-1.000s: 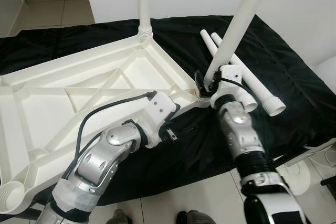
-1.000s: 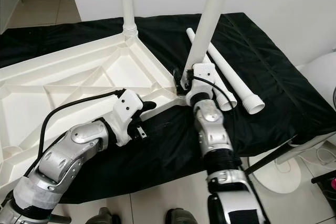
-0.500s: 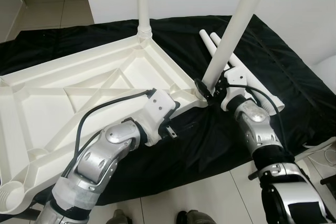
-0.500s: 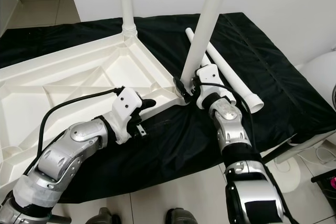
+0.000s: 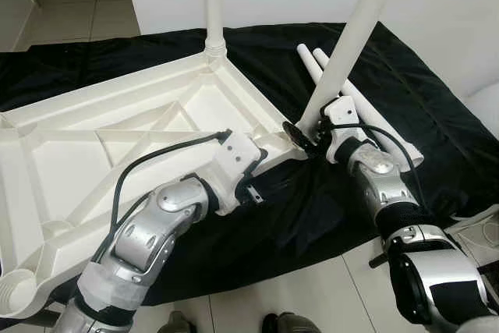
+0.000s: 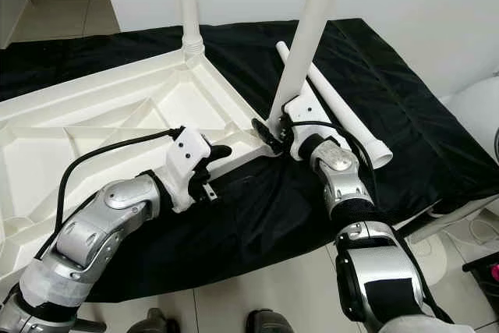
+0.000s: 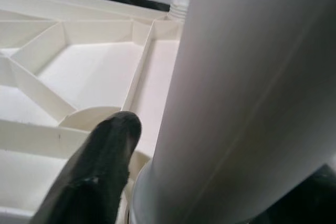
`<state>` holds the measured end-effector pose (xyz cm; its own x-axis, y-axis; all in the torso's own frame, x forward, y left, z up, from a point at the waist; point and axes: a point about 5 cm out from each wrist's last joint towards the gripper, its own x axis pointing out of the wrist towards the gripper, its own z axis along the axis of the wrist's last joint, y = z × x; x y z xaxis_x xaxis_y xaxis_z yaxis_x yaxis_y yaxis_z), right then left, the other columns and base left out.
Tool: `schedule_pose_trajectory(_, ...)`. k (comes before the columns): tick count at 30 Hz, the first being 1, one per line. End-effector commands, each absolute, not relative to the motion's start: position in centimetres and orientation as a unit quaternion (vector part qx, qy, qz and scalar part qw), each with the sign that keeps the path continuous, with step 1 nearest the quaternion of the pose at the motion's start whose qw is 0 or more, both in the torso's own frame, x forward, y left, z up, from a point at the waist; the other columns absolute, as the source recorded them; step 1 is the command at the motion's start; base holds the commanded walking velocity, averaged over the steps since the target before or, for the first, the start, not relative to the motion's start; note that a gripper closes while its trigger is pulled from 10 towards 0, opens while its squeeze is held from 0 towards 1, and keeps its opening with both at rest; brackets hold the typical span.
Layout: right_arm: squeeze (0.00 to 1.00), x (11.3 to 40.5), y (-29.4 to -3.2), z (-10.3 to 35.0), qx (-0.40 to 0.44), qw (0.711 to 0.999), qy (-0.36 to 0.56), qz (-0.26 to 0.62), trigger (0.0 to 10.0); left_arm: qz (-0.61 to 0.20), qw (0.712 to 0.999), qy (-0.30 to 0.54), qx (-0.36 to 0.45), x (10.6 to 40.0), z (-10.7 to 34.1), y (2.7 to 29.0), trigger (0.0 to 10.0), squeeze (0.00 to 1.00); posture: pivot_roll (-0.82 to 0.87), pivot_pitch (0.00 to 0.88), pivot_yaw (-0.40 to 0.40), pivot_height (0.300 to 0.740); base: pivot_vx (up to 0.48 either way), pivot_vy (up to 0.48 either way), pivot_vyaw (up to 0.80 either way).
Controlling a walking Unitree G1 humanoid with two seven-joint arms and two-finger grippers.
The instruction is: Building children table
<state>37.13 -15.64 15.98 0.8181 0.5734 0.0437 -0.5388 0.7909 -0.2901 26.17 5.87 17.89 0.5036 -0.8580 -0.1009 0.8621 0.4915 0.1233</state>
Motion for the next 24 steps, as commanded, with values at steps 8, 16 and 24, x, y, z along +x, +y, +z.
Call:
schedule_pose_trajectory(8, 0.0, 37.6, -16.2, 15.2, -0.09, 0.952, -0.021, 0.293, 10.0, -0.502, 0.861, 0.016, 0.079, 26.3, 18.0, 5.8, 10.0, 0.0, -0.06, 0.081, -0.005, 0.74, 0.0, 0.0, 0.0)
schedule_pose_trajectory(16, 0.0, 38.1, -16.5, 14.8, -0.075, 0.96, 0.015, 0.269, 10.0, -0.502, 0.861, 0.016, 0.078, 26.3, 18.1, 5.9, 10.0, 0.0, -0.06, 0.085, 0.0, 0.74, 0.0, 0.0, 0.0)
schedule_pose_trajectory(24, 0.0, 38.4, -16.7, 14.4, -0.033, 0.963, 0.059, 0.262, 10.0, -0.5, 0.862, 0.015, 0.08, 26.4, 18.1, 6.0, 10.0, 0.0, -0.05, 0.085, 0.004, 0.74, 0.0, 0.0, 0.0)
